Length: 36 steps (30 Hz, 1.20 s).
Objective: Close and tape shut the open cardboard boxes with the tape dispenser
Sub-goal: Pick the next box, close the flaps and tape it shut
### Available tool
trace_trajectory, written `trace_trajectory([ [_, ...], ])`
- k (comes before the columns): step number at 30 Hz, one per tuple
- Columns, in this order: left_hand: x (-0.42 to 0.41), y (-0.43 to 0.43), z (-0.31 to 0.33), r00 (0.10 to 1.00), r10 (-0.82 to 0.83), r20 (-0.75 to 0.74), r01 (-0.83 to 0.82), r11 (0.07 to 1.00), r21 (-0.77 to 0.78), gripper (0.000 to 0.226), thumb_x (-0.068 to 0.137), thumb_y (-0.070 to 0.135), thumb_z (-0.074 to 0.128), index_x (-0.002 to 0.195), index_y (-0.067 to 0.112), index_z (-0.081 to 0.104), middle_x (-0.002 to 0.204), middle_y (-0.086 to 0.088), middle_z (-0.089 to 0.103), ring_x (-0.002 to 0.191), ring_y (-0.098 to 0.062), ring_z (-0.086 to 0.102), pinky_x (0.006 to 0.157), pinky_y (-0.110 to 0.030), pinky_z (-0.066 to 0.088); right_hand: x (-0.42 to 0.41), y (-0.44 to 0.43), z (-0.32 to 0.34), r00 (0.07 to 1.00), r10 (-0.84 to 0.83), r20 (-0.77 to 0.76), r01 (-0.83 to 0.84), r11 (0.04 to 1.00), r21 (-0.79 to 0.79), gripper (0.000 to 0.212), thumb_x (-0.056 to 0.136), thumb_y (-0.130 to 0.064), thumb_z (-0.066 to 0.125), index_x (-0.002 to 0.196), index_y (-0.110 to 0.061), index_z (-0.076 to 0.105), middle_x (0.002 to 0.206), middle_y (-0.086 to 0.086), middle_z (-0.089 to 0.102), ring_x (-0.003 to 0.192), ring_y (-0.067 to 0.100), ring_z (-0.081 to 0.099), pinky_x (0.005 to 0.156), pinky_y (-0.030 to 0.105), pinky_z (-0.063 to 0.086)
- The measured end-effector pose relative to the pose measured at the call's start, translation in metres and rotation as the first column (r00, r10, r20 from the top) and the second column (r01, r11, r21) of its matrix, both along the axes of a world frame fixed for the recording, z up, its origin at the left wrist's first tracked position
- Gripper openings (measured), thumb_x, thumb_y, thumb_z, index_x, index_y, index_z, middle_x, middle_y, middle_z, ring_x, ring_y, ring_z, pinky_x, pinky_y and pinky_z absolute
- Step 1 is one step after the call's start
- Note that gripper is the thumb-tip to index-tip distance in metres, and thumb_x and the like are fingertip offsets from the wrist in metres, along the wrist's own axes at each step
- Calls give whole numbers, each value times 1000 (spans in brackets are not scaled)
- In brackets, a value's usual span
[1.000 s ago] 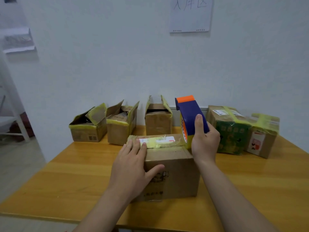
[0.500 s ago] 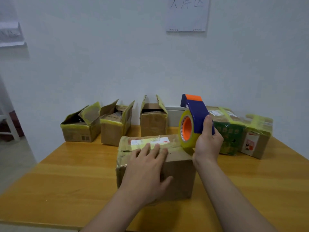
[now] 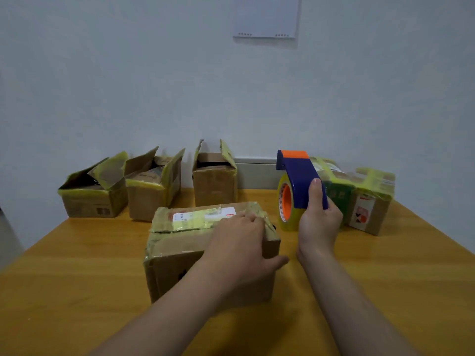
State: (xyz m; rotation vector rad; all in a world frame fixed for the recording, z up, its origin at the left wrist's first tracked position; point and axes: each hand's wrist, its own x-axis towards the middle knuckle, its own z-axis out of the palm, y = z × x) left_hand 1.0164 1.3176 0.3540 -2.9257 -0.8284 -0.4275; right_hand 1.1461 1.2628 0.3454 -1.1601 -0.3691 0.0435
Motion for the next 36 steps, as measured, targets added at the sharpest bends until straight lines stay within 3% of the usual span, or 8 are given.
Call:
trace_trajectory([
  [7, 10, -4, -8, 999, -42, 35, 41, 999, 32, 68, 101, 71, 31, 156, 31, 33, 162, 1, 37, 149, -23, 33, 119, -43, 33, 4, -9, -4, 999, 32, 27, -31, 999, -31, 34, 96, -57, 53, 106, -28, 68, 95, -8, 75, 95, 10, 71, 69, 25, 57],
  [12, -3, -9, -1, 984, -160, 73, 160, 987, -3, 59, 95, 61, 52, 146, 33, 49, 145, 9, 54, 124, -13, 54, 99, -30, 47, 10, -20, 4, 997, 54, 52, -54, 999, 0, 34, 98, -48, 54, 114, -21, 68, 99, -5, 74, 91, 6, 71, 57, 12, 51],
  [15, -13, -8, -1, 976, -208, 71, 211, 976, -51, 59, 94, 61, 52, 147, 36, 49, 146, 10, 55, 129, -13, 54, 103, -32, 49, 10, -22, 8, 995, 78, 66, -79, 997, 17, 35, 97, -46, 56, 115, -18, 69, 97, -5, 75, 88, -1, 71, 57, 12, 51],
  [23, -30, -4, 2, 948, -317, 24, 317, 939, -130, 57, 108, 39, 42, 163, 34, 26, 169, 14, 26, 152, -9, 28, 123, -30, 26, 5, -27, 16, 984, 119, 135, -121, 993, 7, 31, 93, -49, 58, 103, -23, 71, 89, -8, 76, 87, 5, 72, 57, 14, 52],
  [27, -39, 7, 0, 931, -364, 4, 360, 919, -161, 56, 109, 28, 41, 162, 38, 27, 169, 19, 20, 154, 0, 17, 129, -29, 8, 1, -27, 20, 979, 130, 156, -133, 991, 8, 50, 84, -57, 57, 112, -18, 71, 95, -5, 76, 90, 10, 72, 59, 16, 53],
  [30, -47, 12, 0, 919, -393, 11, 389, 903, -181, 59, 109, 25, 42, 161, 44, 20, 168, 21, 24, 153, 3, 18, 131, -37, 2, 4, -30, 22, 974, 148, 169, -150, 989, 4, 39, 94, -46, 59, 110, -13, 73, 92, -4, 76, 85, 9, 71, 57, 15, 52],
  [33, -53, 12, 6, 913, -405, 51, 402, 870, -286, 56, 109, 20, 44, 157, 46, 30, 164, 24, 32, 149, 3, 24, 130, -38, 4, 12, -35, 28, 966, 188, 180, -182, 982, -49, 28, 99, -35, 61, 99, -11, 75, 82, -4, 75, 75, 7, 70, 56, 16, 51],
  [36, -57, 17, 14, 928, -361, 89, 365, 840, -400, 60, 105, 8, 47, 144, 54, 46, 163, 24, 32, 139, 6, 17, 122, -27, 18, 25, -41, 40, 942, 270, 199, -244, 959, -147, 29, 98, -35, 63, 91, -10, 77, 73, -2, 74, 69, 10, 67, 60, 20, 50],
])
